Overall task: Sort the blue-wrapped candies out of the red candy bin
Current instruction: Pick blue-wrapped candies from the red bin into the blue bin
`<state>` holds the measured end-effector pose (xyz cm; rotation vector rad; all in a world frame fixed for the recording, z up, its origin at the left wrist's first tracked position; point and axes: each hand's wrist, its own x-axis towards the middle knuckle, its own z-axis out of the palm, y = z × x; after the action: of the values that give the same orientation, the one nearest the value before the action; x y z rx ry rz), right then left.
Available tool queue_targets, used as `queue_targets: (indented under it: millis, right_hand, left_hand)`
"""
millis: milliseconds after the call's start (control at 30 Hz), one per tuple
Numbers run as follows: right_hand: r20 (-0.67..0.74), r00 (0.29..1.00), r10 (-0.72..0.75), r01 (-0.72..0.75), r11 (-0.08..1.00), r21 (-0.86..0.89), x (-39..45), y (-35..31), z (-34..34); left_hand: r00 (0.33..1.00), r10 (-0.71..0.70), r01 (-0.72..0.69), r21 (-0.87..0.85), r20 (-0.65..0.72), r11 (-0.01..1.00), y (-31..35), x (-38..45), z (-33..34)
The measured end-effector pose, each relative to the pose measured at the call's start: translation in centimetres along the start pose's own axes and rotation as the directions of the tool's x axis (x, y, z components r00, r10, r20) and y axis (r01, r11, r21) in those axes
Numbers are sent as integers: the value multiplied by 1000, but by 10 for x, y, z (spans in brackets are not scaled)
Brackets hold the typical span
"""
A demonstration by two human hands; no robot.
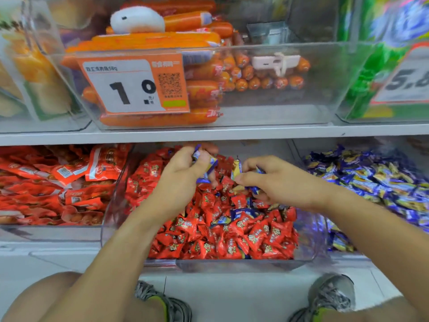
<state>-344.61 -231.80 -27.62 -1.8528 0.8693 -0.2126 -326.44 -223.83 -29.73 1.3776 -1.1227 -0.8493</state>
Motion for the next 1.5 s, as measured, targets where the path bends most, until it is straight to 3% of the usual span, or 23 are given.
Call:
queue_targets:
  millis: [33, 100, 167, 233, 367, 467, 500, 567, 667, 733, 833, 900, 967, 1033, 1133, 1200, 1300, 1367, 1433, 1500]
  right_hand:
    - [-28, 1000, -10, 11, 1000, 3, -11, 3, -6]
    - [-122, 989, -85, 68, 988, -138, -36, 11, -23]
    - [-231, 963, -137, 45, 930, -364, -62, 23, -48]
    - [-324, 940, -104, -70, 873, -483, -87, 39, -77]
    - [-482, 876, -18, -262, 822, -506, -115, 73, -126]
    - [-517, 856, -16, -246, 867, -433, -116, 96, -149]
    - [-511, 860, -9, -217, 898, -382, -116, 101, -154]
    - [-479, 877, -14, -131, 955, -267, -121, 106, -158]
    - [-428, 900, -84, -22, 971, -236, -129, 118, -160]
    - [-422, 893, -158, 39, 960, -278, -134, 123, -154]
    - [-437, 862, -259, 108, 934, -340, -134, 112, -134]
    - [-405, 855, -325, 177, 916, -361, -127, 89, -112]
    - [-313, 853, -417, 268, 866, -423, -114, 61, -87]
    - [-136, 872, -471, 344, 786, -513, -94, 35, -63]
    - [78, 941, -329, 270, 591, -760, -57, 18, -38]
    - [138, 963, -232, 220, 378, -900, -34, 15, -29]
    - [198, 978, -71, 207, 154, -966, -7, 14, -24]
    - [219, 972, 84, 208, 124, -970, 9, 15, -25]
    - [232, 955, 186, 196, 194, -961, 21, 13, -26]
    - [246, 951, 189, 188, 281, -941, 31, 15, -29]
  left_hand:
    - [998, -31, 37, -104, 58, 994, 2, -4, 12]
    - [981, -58, 82, -125, 184, 989, 8, -10, 37]
    - [959, -32, 36, -10, 281, 999, 17, -11, 68]
    - [947, 31, -90, 173, 318, 981, 27, -7, 104]
    - [917, 175, -339, 468, 358, 816, 47, 10, 181]
    - [828, 102, -433, 512, 552, 742, 51, 23, 218]
    - [811, 76, -461, 555, 580, 692, 50, 25, 223]
    - [846, 130, -472, 616, 516, 630, 47, 23, 220]
    - [884, 309, -463, 565, 351, 683, 38, 7, 186]
    - [894, 343, -448, 561, 288, 696, 27, -9, 150]
    - [913, 172, -376, 601, 370, 705, 10, -26, 100]
    - [872, -14, -359, 657, 490, 663, -5, -27, 77]
    - [812, -165, -360, 703, 560, 614, -20, -22, 61]
    - [790, -216, -367, 725, 573, 583, -28, -17, 51]
    - [797, -190, -390, 729, 573, 563, -33, -10, 39]
    - [811, -178, -391, 742, 557, 544, -36, -8, 30]
    - [833, -141, -398, 755, 536, 521, -40, -3, 14]
    - [839, -132, -397, 759, 528, 516, -38, -1, 5]
    - [834, -163, -379, 762, 528, 525, -36, 3, -1]
    - [837, -193, -322, 747, 512, 582, -35, 8, 0]
